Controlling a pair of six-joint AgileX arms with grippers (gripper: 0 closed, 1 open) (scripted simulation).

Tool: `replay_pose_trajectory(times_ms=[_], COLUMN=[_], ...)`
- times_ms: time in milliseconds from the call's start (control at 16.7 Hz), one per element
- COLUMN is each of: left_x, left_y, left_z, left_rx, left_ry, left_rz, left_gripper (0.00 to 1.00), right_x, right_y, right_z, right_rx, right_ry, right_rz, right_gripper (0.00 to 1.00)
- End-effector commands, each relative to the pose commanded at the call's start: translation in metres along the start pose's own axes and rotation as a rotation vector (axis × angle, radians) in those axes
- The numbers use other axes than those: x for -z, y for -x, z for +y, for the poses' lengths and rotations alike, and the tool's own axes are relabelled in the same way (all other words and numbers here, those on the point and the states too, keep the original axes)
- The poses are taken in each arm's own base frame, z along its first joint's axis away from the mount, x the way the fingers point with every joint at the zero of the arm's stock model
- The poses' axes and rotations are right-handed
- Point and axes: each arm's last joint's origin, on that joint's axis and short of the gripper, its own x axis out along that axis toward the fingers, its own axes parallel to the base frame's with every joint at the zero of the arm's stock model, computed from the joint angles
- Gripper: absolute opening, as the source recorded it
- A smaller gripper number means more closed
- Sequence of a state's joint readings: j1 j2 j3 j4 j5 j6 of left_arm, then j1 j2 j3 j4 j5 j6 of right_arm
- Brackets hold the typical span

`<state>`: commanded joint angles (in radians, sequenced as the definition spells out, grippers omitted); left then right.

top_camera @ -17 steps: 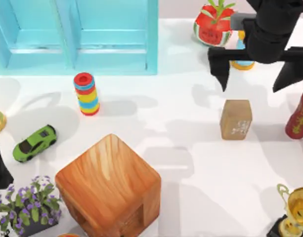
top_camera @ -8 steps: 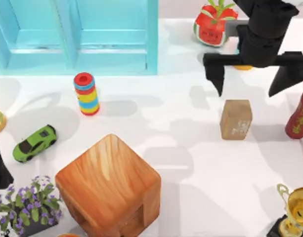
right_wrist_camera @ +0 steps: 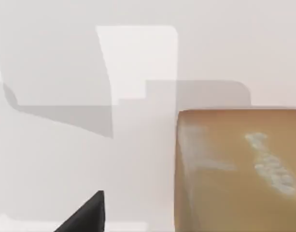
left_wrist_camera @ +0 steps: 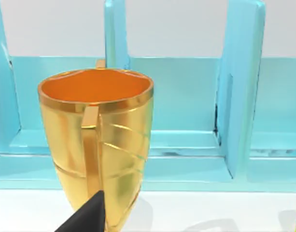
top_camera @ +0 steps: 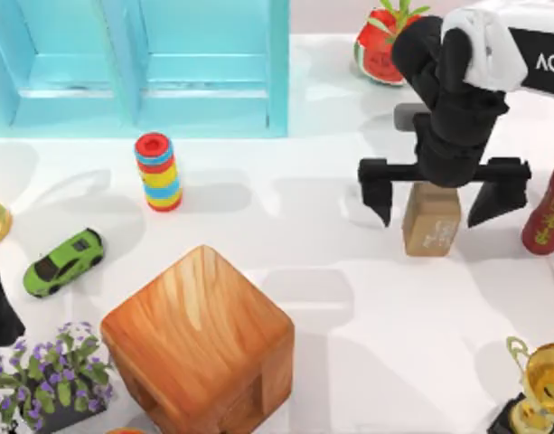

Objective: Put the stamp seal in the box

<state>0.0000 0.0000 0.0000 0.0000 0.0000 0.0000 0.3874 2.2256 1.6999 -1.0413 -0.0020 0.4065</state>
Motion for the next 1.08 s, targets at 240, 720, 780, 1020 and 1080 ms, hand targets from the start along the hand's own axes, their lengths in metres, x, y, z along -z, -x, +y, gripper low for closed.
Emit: replay_pose_trajectory(times_ms=[240,720,780,1020,1080], left_x=[0.0000,0.0000,0.0000,0.0000,0.0000], left_y=[0.0000,0.0000,0.0000,0.0000,0.0000], left_z=[0.0000,0.0000,0.0000,0.0000,0.0000], left_rx=[0.000,0.000,0.000,0.000,0.000], left_ry=[0.000,0.000,0.000,0.000,0.000], left_rz=[0.000,0.000,0.000,0.000,0.000], left_gripper=[1.00,1.00,1.00,1.00,1.00], right_x=[0.0007,0.0007,0.0007,0.0007,0.0007], right_y=[-0.0073,-0.0073,-0.0073,-0.0073,-0.0073], right_z=[-0.0018,-0.0018,-0.0018,-0.0018,-0.0018], right_rx=[0.002,0.002,0.002,0.002,0.002], right_ry=[-0.001,-0.001,-0.001,-0.001,-0.001], right_rz=[0.003,0.003,0.003,0.003,0.003], right_gripper=[1.00,0.47,0.40,0.10,0.02])
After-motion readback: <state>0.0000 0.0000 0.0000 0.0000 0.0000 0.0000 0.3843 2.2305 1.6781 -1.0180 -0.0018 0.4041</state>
